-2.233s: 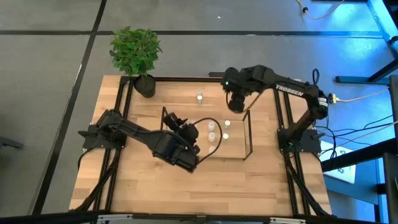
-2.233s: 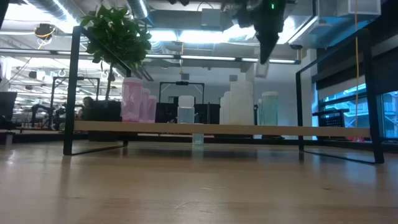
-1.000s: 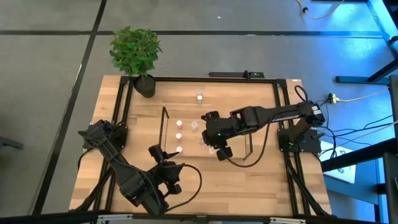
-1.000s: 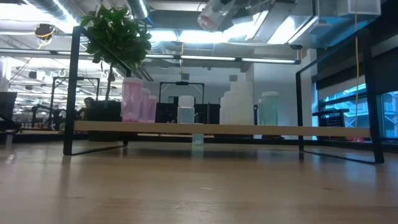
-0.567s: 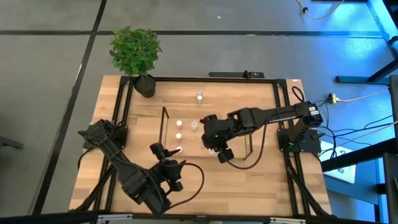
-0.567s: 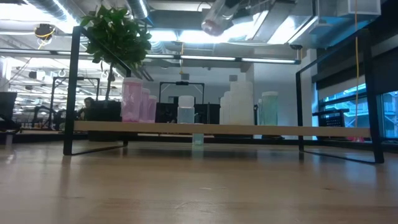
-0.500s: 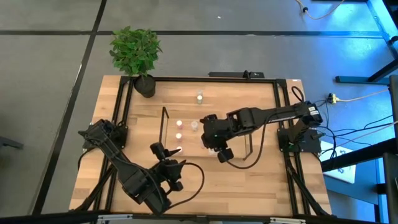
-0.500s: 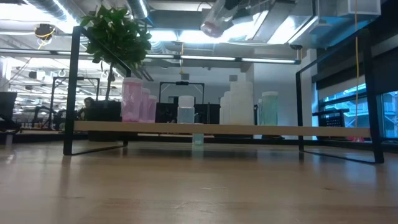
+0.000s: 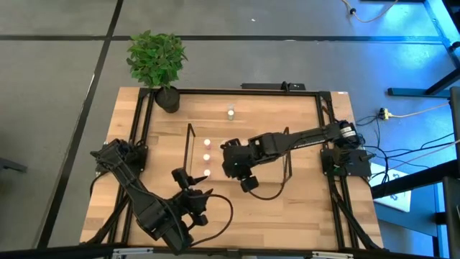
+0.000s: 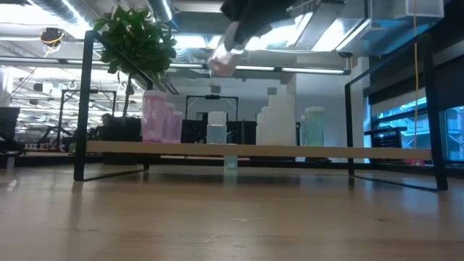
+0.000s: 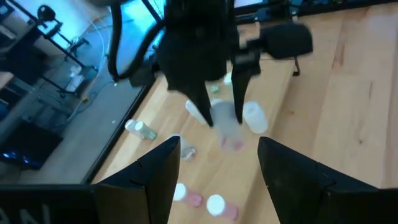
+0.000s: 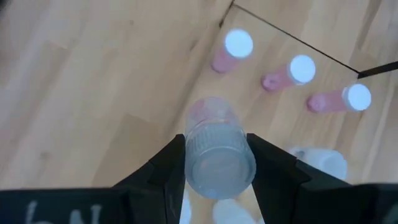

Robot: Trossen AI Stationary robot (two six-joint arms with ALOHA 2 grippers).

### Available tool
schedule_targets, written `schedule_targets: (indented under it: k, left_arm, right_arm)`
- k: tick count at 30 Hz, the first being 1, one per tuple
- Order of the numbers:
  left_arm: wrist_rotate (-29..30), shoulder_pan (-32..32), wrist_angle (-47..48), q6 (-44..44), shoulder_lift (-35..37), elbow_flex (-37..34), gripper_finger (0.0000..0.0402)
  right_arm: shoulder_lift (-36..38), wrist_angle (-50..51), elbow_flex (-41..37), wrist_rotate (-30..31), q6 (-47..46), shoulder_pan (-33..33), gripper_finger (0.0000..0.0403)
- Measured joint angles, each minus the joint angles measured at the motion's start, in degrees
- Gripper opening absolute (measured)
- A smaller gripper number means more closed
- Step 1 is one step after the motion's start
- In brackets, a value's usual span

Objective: Pick and place medicine bottles onto shelf by color
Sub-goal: Put the right transparent pill bottle on the shelf aligned with the other transparent pill bottles

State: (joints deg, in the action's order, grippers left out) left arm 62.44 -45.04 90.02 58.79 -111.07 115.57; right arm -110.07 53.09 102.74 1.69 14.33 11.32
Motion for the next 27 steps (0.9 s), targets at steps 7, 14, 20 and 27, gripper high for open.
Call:
schedule_targets:
  k: [7,14,20,27]
  left_arm:
    - [3.06,0.09,0.0,-4.6,0.24,0.0,0.0209]
    - [3.49,0.52,0.0,-4.97,2.72,0.02,0.0209]
    - [4.83,0.5,-0.02,-5.43,3.31,0.04,0.0209]
    - [9.15,2.03,0.02,-6.87,3.28,0.04,0.0209]
  right_arm:
    - [-2.99,-0.64,0.0,2.3,3.95,-2.24,0.0152]
    - [-4.51,-0.7,0.02,2.29,4.51,-5.24,0.0152]
    - [-6.26,-0.85,0.02,1.66,5.04,-6.01,0.0152]
    - [-8.44,-1.1,0.02,1.42,5.27,-6.42,0.0152]
